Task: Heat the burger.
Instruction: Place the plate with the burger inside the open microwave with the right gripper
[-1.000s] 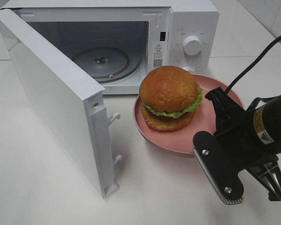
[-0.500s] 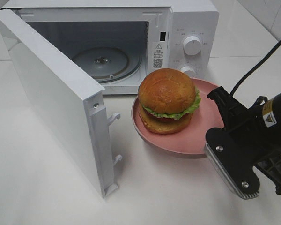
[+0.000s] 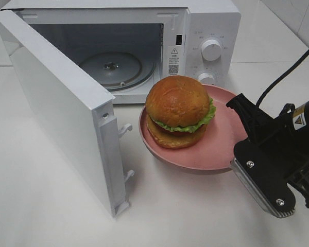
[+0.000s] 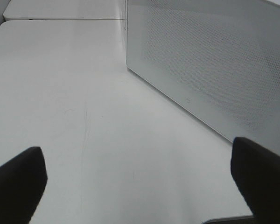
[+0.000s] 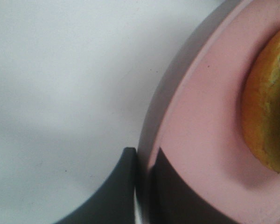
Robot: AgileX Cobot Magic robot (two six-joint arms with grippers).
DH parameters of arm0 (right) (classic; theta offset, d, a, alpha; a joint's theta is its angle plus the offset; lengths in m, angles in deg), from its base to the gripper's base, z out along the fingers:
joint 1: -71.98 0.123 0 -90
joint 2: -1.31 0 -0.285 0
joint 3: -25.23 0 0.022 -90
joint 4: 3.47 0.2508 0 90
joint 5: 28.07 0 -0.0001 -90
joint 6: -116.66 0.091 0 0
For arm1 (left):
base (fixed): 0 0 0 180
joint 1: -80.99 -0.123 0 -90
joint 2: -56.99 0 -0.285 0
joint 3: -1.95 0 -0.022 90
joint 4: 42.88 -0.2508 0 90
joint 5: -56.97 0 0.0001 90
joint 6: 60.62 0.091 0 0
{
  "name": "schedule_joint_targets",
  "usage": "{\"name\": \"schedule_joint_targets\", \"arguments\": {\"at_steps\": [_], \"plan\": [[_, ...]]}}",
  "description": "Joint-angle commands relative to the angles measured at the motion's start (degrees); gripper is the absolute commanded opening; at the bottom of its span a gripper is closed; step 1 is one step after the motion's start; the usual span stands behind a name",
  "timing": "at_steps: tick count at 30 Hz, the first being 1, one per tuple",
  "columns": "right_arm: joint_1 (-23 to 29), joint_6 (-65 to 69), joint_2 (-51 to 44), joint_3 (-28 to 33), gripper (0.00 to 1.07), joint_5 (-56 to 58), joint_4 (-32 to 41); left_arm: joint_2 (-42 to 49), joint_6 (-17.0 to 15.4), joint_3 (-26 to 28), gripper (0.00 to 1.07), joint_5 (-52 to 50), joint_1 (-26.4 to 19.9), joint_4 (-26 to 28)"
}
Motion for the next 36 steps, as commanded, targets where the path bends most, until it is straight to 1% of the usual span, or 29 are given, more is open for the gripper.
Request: {"name": "schedule_joint_targets", "arguments": {"at_steps": [1, 5, 9, 20, 25, 27, 31, 33, 34, 36], "plan": [[-0.2, -1.0, -0.6, -0.3, 0.00, -3.6, 0.6, 1.3, -0.1, -0.1, 1.00, -0.8, -0.1, 0.0], [0.1, -1.8, -0.6, -0.4, 0.00, -4.0, 1.3, 1.3, -0.1, -0.1, 1.00, -0.8, -0.1, 0.0], [1.8, -1.4, -0.6, -0.4, 0.00, -6.0, 1.3, 1.3, -0.1, -0.1, 1.00, -0.8, -0.1, 0.0], [1.9, -1.3, -0.5, -0.6, 0.00, -7.4, 1.3, 1.3, -0.1, -0.1, 1.00, -0.8, -0.1, 0.0], [2.3, -1.1, 1.7, -2.6, 0.00, -7.6, 1.3, 1.3, -0.1, -0.1, 1.00, -0.8, -0.1, 0.0], [3.8, -1.1, 3.6, -4.2, 0.00, -7.6, 1.3, 1.3, -0.1, -0.1, 1.00, -0.8, -0.1, 0.0], [4.8, -0.3, 5.5, -5.7, 0.00, -7.7, 1.3, 1.3, -0.1, -0.1, 1.00, -0.8, -0.1, 0.0], [5.1, 0.7, 8.3, -7.8, 0.00, -7.6, 1.3, 1.3, -0.1, -0.1, 1.00, -0.8, -0.1, 0.0], [5.1, 0.7, 8.3, -7.8, 0.00, -7.6, 1.3, 1.3, -0.1, -0.1, 1.00, -0.8, -0.1, 0.0], [5.1, 0.7, 10.1, -9.8, 0.00, -7.7, 1.3, 1.3, -0.1, -0.1, 1.00, -0.8, -0.1, 0.0]]}}
